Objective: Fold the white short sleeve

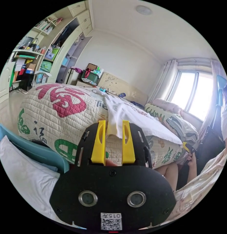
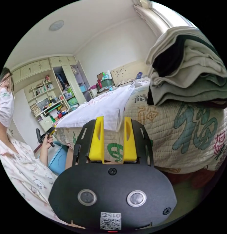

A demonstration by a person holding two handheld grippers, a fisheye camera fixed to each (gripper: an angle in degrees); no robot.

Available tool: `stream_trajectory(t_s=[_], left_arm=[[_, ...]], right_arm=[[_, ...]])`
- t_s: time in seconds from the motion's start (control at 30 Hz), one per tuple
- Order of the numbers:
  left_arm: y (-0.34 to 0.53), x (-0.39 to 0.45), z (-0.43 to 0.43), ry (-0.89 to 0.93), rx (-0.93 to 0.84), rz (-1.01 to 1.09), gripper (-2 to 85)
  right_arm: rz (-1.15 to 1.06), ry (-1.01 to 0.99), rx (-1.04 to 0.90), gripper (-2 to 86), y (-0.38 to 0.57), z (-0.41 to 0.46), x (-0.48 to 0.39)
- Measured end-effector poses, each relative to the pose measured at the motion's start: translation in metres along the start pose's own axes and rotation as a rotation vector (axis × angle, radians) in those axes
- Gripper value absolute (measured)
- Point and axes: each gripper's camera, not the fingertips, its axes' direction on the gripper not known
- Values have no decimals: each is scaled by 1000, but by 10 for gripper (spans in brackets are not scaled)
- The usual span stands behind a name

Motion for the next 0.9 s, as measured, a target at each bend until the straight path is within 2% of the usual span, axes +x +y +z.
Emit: stream_trajectory(t_s=[0.13, 0.23, 0.4, 0.47, 0.57, 0.7, 0.8, 0.9], left_arm=[[-26, 20, -12, -43, -23, 33, 27], [-45, 27, -21, -53, -35, 29, 15], [-70, 50, -26, -112, -17, 56, 11], [-83, 75, -29, -194, -4, 116, 12], [-103, 107, -29, -305, -10, 221, 15], [-135, 116, -34, -320, -25, 228, 21], [-163, 105, -46, -285, -45, 177, 30], [-192, 99, -59, -309, -78, 151, 45]], right_arm=[[-14, 110, 13, 9, 10, 13, -15], [-32, 290, -1, -1, 18, 19, -25], [-173, 452, -50, -4, 27, 55, -63], [-194, 500, -56, -3, 28, 65, -76], [-242, 554, -43, -1, 32, 73, -91], [-292, 614, -28, 8, 33, 77, -108], [-252, 622, -8, 42, 26, 66, -108], [-145, 548, 11, 85, 15, 38, -96]])
